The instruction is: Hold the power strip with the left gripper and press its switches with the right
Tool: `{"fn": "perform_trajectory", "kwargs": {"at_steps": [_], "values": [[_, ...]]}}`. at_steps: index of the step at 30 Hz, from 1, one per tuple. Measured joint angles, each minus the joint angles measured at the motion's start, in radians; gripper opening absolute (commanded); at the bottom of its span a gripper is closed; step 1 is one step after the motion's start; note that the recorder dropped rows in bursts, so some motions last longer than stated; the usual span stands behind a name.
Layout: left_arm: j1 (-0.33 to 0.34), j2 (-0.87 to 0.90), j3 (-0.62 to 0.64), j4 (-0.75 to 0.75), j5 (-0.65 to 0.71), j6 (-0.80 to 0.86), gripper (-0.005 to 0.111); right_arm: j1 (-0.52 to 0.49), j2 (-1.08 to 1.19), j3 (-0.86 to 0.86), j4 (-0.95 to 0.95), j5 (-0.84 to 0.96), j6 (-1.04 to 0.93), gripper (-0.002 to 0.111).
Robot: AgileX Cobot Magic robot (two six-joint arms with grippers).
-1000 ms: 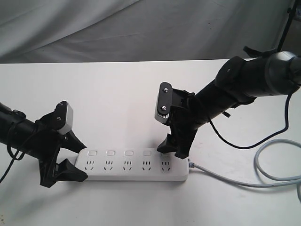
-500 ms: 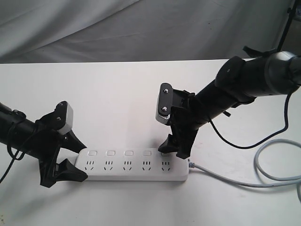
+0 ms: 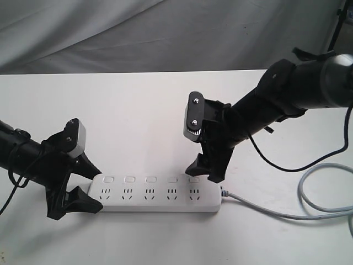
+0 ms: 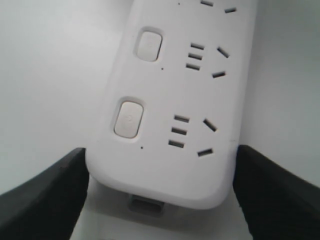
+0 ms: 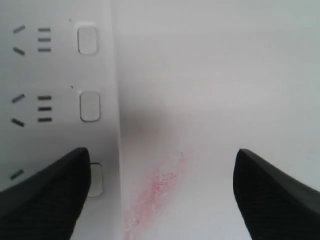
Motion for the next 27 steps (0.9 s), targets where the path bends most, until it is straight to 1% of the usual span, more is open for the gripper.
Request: {"fn": "perform_trajectory", "kwargs": {"at_steps": [9,14,17,19,20,21,22,26,27], "values": [[0.000,0.000,0.000,0.000,0.000,0.000,0.028,0.000,-0.095,0.000,0.079,0.004,-0.004,0.072],[0.000,0.000,0.000,0.000,0.000,0.000,0.028,0.000,-0.133,0.000,0.088,-0.006,0.013,0.072],[0.000,0.000,0.000,0.000,0.000,0.000,0.028,0.000,-0.162,0.000,0.090,0.009,0.028,0.070],[0.000,0.000,0.000,0.000,0.000,0.000,0.028,0.000,-0.192,0.000,0.105,0.049,0.034,0.059],[0.000,0.000,0.000,0.000,0.000,0.000,0.028,0.000,-0.204,0.000,0.111,0.064,0.034,0.050],[0.000,0.000,0.000,0.000,0.000,0.000,0.028,0.000,-0.226,0.000,0.121,0.100,0.034,0.045],[0.000,0.000,0.000,0.000,0.000,0.000,0.028,0.000,-0.242,0.000,0.128,0.123,0.034,0.037],[0.000,0.000,0.000,0.000,0.000,0.000,0.028,0.000,-0.320,0.002,0.174,0.245,0.037,0.023],[0.000,0.000,0.000,0.000,0.000,0.000,0.028,0.000,-0.350,0.002,0.192,0.312,0.041,0.019]]}}
